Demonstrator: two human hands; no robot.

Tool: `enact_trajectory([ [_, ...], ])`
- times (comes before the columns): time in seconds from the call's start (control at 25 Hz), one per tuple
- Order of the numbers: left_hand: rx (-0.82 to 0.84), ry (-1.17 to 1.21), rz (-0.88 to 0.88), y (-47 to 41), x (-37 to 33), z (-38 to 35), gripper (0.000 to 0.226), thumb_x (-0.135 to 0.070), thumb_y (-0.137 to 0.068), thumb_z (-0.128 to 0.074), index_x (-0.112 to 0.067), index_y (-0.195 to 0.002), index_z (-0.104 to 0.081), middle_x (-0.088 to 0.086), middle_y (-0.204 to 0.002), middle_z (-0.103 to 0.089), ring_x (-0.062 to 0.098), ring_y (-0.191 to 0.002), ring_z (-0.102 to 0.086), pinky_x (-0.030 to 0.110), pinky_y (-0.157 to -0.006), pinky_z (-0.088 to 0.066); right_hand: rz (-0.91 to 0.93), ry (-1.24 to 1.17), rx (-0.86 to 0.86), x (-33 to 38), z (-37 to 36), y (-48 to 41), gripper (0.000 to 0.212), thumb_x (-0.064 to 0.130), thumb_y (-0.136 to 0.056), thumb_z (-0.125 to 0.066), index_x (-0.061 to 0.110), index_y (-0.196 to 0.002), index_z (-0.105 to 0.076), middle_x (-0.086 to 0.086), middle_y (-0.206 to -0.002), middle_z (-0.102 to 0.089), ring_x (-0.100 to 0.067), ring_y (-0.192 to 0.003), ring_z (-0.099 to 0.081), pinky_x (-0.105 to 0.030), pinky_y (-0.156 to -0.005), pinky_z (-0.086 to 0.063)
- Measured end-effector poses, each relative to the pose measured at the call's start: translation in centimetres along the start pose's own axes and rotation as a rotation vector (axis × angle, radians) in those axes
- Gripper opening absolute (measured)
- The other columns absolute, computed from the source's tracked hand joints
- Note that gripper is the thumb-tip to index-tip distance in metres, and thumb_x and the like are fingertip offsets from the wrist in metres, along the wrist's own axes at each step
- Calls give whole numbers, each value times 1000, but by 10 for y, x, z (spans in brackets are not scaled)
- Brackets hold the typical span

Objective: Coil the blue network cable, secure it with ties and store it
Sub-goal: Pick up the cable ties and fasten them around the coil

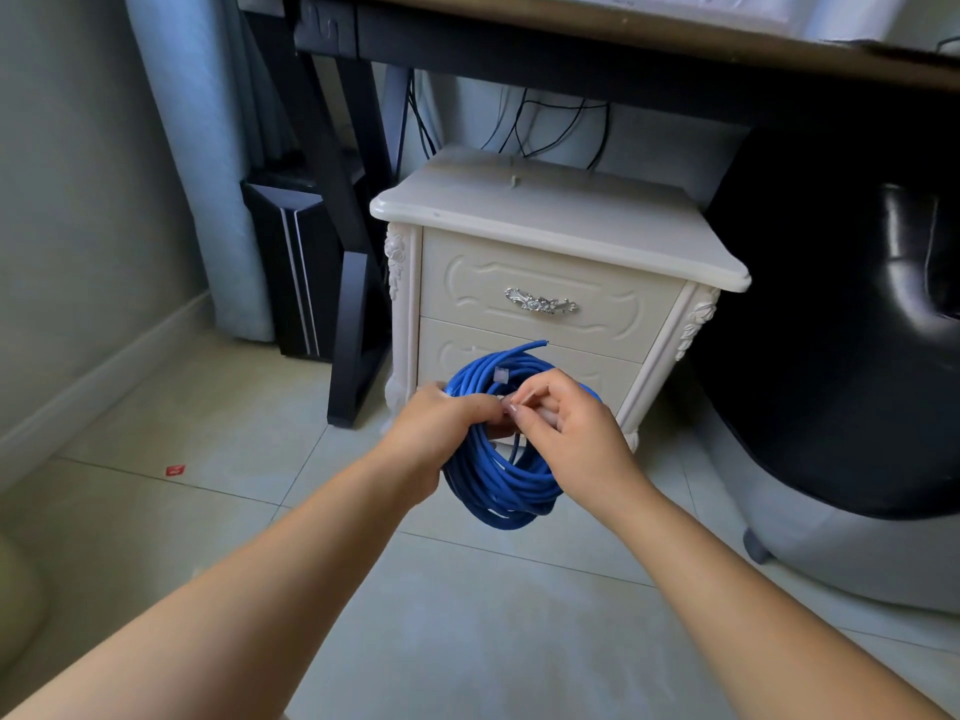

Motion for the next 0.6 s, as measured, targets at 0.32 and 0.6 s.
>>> enact_trajectory([
  [0.32, -24, -90, -69, 0, -2, -1, 46, -11, -64, -75, -10, -107, -60, 13, -87, -67, 24, -75, -65, 51, -88, -56, 31, 176, 49, 0, 4, -3, 19, 7, -95, -57, 23, -85, -54, 11, -86, -70, -3, -87, -66, -25, -82, -51],
  [0.6, -135, -101, -210, 5, -5, -3, 57, -5, -70, -75, -26, -119, -53, -2, -105, -64, 15, -77, -66, 29, -70, -54, 358, 272, -196, 0, 2, 0, 11, 13, -86, -67, 12, -90, -76, 2, -87, -68, -2, -85, -61, -16, -75, -46],
])
Point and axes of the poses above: each hand's wrist, its own y-axis away from the middle knuckle, its own z-axis out of the back of the hand, x = y × z, the point moved 1 cm from there along -y, towards the middle knuckle
